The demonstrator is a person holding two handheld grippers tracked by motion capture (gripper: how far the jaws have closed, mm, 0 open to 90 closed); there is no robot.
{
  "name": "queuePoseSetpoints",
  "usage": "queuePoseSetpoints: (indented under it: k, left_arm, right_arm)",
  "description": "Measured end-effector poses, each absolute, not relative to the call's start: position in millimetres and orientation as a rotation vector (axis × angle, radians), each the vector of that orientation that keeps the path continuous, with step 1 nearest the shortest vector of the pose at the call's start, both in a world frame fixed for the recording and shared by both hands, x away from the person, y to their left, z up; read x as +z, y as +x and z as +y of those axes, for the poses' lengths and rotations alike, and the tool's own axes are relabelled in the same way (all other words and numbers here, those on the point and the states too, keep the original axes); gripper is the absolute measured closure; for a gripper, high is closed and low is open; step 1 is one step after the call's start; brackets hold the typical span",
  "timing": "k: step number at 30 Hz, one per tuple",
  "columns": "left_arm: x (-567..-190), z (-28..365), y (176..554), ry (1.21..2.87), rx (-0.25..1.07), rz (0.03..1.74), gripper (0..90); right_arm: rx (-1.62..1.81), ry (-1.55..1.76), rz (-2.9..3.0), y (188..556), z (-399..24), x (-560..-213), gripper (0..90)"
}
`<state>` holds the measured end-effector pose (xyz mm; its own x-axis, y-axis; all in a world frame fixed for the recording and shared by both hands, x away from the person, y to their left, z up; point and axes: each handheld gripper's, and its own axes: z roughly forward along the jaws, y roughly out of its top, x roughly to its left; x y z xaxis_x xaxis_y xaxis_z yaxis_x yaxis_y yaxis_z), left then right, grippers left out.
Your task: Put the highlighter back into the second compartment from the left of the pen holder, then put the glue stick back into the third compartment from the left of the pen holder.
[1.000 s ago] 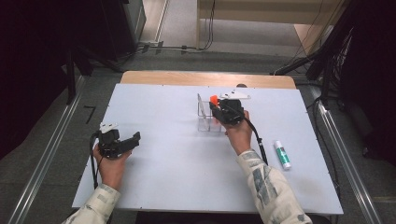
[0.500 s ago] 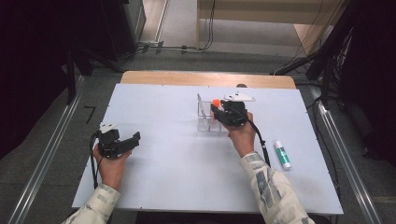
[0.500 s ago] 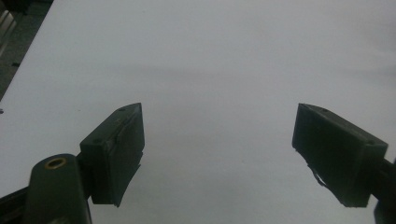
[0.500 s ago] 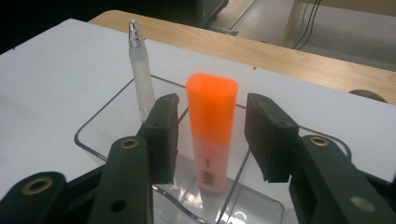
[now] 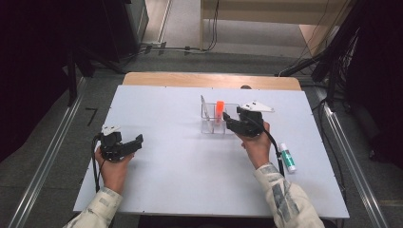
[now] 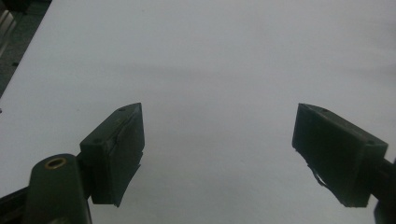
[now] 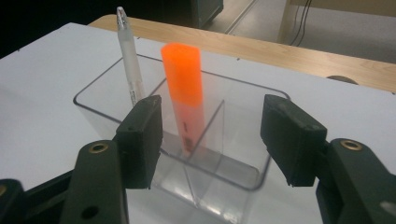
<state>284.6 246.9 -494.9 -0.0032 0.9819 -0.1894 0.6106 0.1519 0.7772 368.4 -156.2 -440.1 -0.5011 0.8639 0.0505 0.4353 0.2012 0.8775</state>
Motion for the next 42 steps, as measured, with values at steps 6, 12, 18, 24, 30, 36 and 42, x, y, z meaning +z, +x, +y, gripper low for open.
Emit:
queuePoseSetpoints:
  k: [6, 12, 18, 24, 30, 36, 42]
  left_arm:
    - [-495, 246, 284, 1.544, 0.645, 1.701, 17.7]
    - [-495, 246, 284, 1.543, 0.644, 1.701, 17.7]
    - [-494, 248, 284, 1.542, 0.645, 1.701, 17.7]
    - [-494, 249, 283, 1.533, 0.644, 1.7, 17.6]
    - [-493, 248, 283, 1.533, 0.644, 1.698, 17.6]
    - [-493, 248, 283, 1.533, 0.646, 1.7, 17.6]
    - [-494, 247, 283, 1.535, 0.647, 1.698, 17.6]
  right_arm:
    - [1.248, 1.243, 1.997, 360, -178, -443, 35.5]
    - [1.223, 1.279, 1.977, 355, -195, -447, 34.0]
    - [1.19, 1.297, 1.967, 351, -207, -450, 32.7]
    - [1.168, 1.306, 1.953, 343, -220, -452, 32.3]
    - [1.16, 1.324, 1.946, 336, -230, -452, 31.4]
    - [1.143, 1.328, 1.941, 331, -240, -453, 30.3]
    - [1.126, 1.351, 1.947, 326, -252, -454, 27.5]
